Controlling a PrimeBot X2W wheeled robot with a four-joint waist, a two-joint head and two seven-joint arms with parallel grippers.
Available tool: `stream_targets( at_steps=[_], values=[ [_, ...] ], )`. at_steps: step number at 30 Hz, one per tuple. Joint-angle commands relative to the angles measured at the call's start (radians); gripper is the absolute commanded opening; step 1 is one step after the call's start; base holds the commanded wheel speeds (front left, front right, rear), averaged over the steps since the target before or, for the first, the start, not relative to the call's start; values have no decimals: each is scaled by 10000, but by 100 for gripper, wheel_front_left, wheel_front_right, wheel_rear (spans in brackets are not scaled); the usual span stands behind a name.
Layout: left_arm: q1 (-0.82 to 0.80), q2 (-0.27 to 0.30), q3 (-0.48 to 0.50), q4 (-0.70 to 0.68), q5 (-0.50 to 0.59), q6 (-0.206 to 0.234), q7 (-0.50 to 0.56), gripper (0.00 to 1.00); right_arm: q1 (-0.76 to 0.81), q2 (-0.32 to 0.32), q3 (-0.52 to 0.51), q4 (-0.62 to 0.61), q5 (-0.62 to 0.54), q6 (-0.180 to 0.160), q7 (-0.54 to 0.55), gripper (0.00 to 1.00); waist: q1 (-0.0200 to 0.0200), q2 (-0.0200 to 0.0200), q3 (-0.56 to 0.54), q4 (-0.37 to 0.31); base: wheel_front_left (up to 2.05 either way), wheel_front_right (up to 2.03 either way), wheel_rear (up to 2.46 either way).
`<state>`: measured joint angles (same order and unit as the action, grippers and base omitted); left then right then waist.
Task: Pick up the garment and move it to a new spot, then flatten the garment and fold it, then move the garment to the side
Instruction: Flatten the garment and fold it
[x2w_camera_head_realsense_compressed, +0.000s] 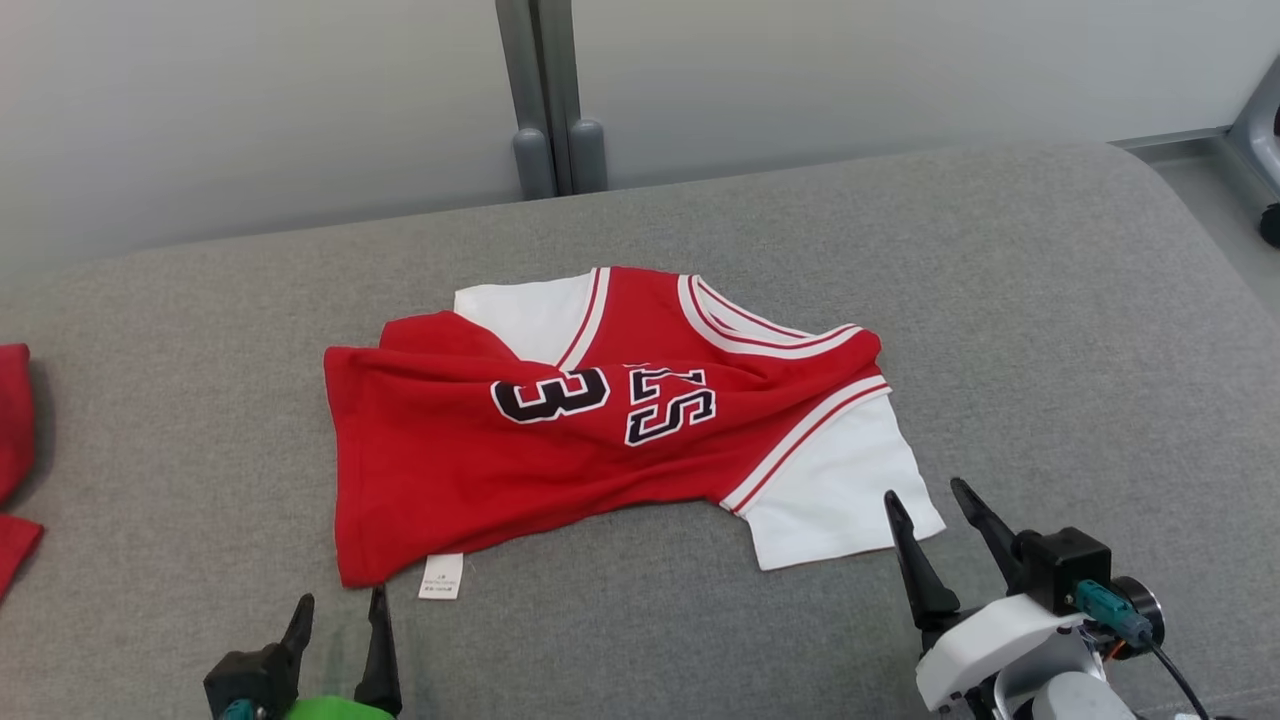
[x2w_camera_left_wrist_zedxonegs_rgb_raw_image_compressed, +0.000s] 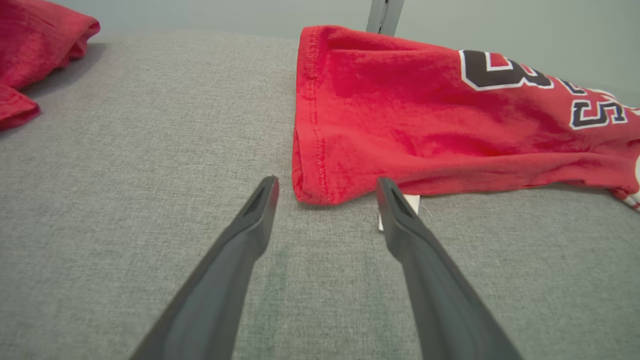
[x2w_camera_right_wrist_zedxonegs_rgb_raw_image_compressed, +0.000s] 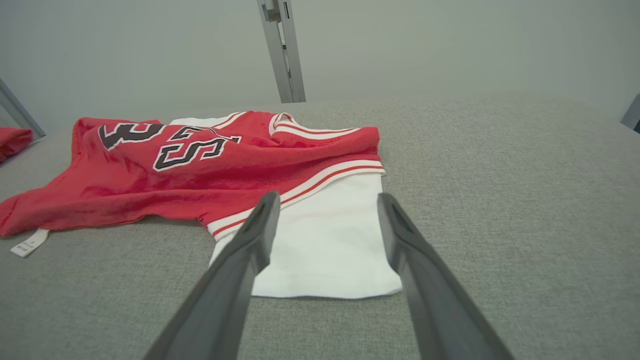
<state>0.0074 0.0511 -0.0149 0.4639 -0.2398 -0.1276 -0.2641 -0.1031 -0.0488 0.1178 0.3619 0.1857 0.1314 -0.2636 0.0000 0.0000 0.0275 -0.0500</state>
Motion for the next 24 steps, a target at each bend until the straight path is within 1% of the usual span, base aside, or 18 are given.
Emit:
stream_targets(
  at_steps=[1, 6, 8, 14, 20, 24],
  values=[
    [-332, 130, -158, 150, -170, -47, -2, 100, -233, -36, 4, -58, -73, -14, -16, 100, 0, 0, 395, -44, 0, 0, 0],
    [-939, 461, -472, 444, -718, -47, -3, 100, -589, -36, -40, -228, -123, -14, -16, 100, 0, 0, 1193, -80, 0, 0, 0],
    [-1132, 549, -427, 581, -960, -48, -3, 100, -723, -36, -58, -270, -141, -14, -16, 100, 0, 0, 1450, -85, 0, 0, 0],
    [-1554, 743, -582, 816, -1274, -48, -3, 100, -995, -36, -142, -307, -164, -14, -16, 100, 0, 0, 1932, -99, 0, 0, 0],
    [-1755, 796, -644, 1280, -1344, -48, 15, 100, -1303, -34, -522, 223, -486, -14, -16, 100, 0, 0, 2246, -75, 0, 0, 0],
    [-1886, 835, -792, 1309, -1403, -48, 20, 100, -1507, -33, -812, 706, -721, -14, -14, 100, 0, 0, 2435, -1, 0, 0, 0]
  ],
)
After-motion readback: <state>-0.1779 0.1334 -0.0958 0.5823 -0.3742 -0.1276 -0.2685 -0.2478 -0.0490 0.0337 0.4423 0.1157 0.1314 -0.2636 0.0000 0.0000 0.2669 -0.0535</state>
